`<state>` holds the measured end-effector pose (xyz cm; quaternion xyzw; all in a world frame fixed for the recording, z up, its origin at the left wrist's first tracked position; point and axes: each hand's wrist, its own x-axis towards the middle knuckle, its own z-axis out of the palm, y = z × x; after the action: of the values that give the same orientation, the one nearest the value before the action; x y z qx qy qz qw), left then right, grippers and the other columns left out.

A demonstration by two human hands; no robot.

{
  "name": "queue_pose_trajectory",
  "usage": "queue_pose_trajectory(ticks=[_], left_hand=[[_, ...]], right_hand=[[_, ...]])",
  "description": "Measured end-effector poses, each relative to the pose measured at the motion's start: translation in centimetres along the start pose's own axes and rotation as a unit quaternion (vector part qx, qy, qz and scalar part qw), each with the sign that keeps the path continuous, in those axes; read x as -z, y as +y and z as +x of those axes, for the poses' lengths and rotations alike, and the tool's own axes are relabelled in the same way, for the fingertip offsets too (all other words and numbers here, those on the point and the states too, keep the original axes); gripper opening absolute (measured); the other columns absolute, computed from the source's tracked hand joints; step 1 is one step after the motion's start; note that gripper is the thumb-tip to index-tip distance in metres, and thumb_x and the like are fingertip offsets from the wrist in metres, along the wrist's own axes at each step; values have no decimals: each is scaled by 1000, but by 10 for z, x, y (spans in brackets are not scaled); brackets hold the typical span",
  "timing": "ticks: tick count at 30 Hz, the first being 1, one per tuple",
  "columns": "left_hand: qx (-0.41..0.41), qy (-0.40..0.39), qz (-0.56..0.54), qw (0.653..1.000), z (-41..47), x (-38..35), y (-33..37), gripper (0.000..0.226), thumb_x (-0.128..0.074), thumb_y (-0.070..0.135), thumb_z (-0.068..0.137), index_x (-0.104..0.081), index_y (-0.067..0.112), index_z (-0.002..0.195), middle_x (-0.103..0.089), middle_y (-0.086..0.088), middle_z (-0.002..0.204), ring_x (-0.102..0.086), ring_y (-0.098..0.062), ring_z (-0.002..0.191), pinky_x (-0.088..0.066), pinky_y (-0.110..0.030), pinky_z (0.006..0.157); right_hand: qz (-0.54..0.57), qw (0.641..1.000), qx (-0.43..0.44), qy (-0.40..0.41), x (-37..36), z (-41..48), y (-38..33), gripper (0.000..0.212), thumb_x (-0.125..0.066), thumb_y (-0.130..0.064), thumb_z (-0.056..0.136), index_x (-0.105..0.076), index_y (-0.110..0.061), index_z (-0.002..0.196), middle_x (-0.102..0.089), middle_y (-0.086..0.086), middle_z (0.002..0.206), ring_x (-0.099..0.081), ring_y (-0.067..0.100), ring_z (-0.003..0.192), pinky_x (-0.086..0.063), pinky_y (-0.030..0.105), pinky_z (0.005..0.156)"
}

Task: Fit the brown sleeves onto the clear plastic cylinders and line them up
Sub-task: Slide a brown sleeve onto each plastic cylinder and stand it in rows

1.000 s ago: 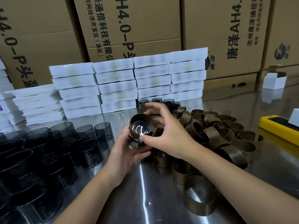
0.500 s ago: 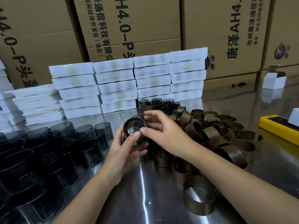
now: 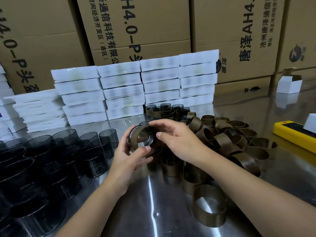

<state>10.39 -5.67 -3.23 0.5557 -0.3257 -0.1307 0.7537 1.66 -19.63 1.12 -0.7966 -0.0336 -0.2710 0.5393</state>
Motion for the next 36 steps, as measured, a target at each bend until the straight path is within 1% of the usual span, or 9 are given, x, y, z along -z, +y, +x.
queue_pose_trajectory(ticks=[9,14,16,18,20,21,26,32,36], left_hand=[[11,3,37,999,2,5,4,46,-69,24,70,-67,38,113,-72,-6,108,-72,-33,91,-56,-27,64],[45,-12,20,999,-1,2,9,44,-72,44,63,-71,34,105,-74,-9,104,-71,-39,87,-56,-27,56],[60,-28,5,998,-2,1,10,39,-69,49,66,-72,31,101,-73,-13,104,-71,-41,86,-56,-28,54],[74,-42,-2,996,-3,-1,11,47,-65,56,68,-71,28,106,-72,-15,108,-71,-41,89,-56,-28,54],[87,-48,1,995,-3,-2,12,57,-62,65,64,-71,28,108,-71,-15,109,-71,-40,89,-55,-27,53],[89,-52,4,995,-3,-3,13,58,-60,67,65,-72,29,107,-72,-15,109,-71,-40,89,-55,-27,53],[101,-61,2,993,-4,-6,14,70,-51,70,69,-64,23,118,-71,-19,109,-71,-40,87,-55,-27,52],[107,-57,-21,992,-5,-7,15,70,-37,76,74,-71,26,110,-71,-20,107,-70,-42,86,-55,-29,49],[116,-35,-20,992,-6,-8,14,71,-41,82,70,-75,27,99,-73,-19,102,-70,-43,85,-54,-31,48]], right_hand=[[-4,1000,-11,11,0,3,4,26,-57,-1,90,-64,-23,100,-69,-2,106,-64,13,103,-48,32,98],[9,999,-31,22,5,5,4,12,-68,-19,85,-70,-17,97,-72,-1,96,-67,13,93,-53,32,89],[8,999,-43,25,6,5,3,26,-66,-43,81,-72,-22,94,-73,-2,93,-67,13,90,-54,35,88],[-28,997,-71,7,4,4,4,59,-54,-71,70,-71,-21,95,-72,4,99,-66,17,95,-52,41,91],[-56,993,-102,-19,1,4,4,86,-40,-86,59,-68,-17,103,-70,8,102,-65,19,96,-50,43,93],[-63,992,-110,-25,0,4,5,90,-36,-89,58,-68,-19,104,-71,6,101,-66,16,94,-49,42,94],[-83,987,-133,-28,3,6,7,88,-28,-91,60,-67,-25,104,-72,1,93,-68,14,84,-52,40,90],[-94,985,-136,-55,-1,3,4,90,-27,-94,58,-66,-24,100,-71,5,90,-67,16,80,-53,38,86],[-95,988,-113,-47,-3,-3,-2,85,-32,-94,52,-61,-26,94,-62,-18,71,-55,-5,66,-45,23,71]])
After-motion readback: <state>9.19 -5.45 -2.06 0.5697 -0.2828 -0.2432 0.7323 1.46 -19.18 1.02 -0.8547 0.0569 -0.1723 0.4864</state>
